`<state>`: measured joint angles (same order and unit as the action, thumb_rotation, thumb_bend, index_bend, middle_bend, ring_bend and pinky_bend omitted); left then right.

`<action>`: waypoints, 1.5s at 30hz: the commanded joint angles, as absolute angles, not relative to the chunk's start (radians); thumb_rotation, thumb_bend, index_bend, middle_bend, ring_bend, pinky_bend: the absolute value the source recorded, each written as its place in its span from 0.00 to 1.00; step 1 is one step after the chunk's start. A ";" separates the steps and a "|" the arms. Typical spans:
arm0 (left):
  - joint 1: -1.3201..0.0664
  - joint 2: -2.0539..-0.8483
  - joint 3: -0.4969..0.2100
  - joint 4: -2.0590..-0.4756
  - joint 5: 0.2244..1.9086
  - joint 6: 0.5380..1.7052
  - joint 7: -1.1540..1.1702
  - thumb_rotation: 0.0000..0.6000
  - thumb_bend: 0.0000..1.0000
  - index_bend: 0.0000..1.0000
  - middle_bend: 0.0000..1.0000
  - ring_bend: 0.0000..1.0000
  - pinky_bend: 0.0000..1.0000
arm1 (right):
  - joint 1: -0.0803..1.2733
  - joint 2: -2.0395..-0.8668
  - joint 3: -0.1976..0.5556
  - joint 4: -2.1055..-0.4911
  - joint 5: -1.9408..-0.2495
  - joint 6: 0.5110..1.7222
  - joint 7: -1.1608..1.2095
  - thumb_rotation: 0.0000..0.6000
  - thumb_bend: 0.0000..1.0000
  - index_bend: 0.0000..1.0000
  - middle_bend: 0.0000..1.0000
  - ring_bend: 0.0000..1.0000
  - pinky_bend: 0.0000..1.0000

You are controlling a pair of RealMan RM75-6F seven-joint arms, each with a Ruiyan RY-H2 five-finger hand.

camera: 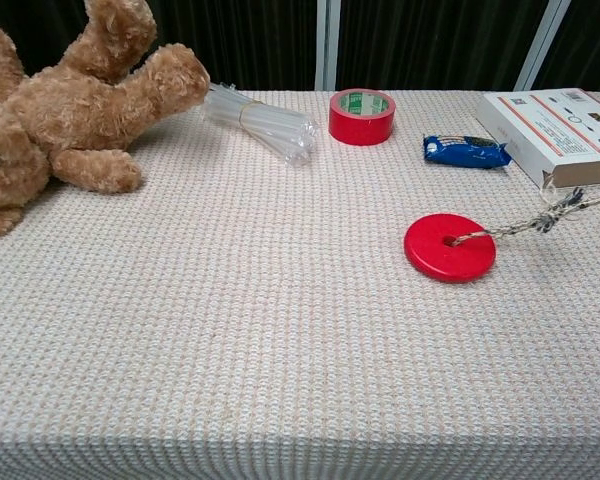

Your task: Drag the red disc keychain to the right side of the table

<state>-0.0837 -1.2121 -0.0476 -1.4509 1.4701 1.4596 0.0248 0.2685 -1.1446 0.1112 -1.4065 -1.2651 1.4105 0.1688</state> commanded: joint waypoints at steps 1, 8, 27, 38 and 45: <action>-0.085 -1.212 -0.048 -1.454 1.471 1.460 0.028 1.00 0.01 0.13 0.12 0.02 0.12 | 0.254 -1.138 0.122 -1.391 -1.259 1.409 0.183 1.00 0.72 1.00 0.35 0.00 0.00; -0.087 -1.211 -0.046 -1.460 1.471 1.459 0.034 1.00 0.01 0.13 0.12 0.02 0.12 | 0.218 -1.127 0.156 -1.347 -1.215 1.405 0.220 1.00 0.72 1.00 0.35 0.00 0.00; -0.099 -1.212 -0.045 -1.480 1.485 1.462 0.048 1.00 0.01 0.13 0.12 0.02 0.12 | 0.248 -1.099 0.243 -1.451 -1.298 1.428 0.198 1.00 0.73 1.00 0.36 0.00 0.00; -0.092 -1.214 -0.042 -1.465 1.477 1.465 0.031 1.00 0.01 0.13 0.12 0.02 0.12 | 0.456 -1.214 0.238 -1.661 -1.458 1.294 -0.086 1.00 0.73 1.00 0.35 0.00 0.00; -0.088 -1.216 -0.041 -1.453 1.474 1.468 0.016 1.00 0.01 0.13 0.12 0.02 0.12 | 0.483 -1.251 0.204 -1.666 -1.378 1.194 -0.192 1.00 0.23 0.67 0.17 0.00 0.00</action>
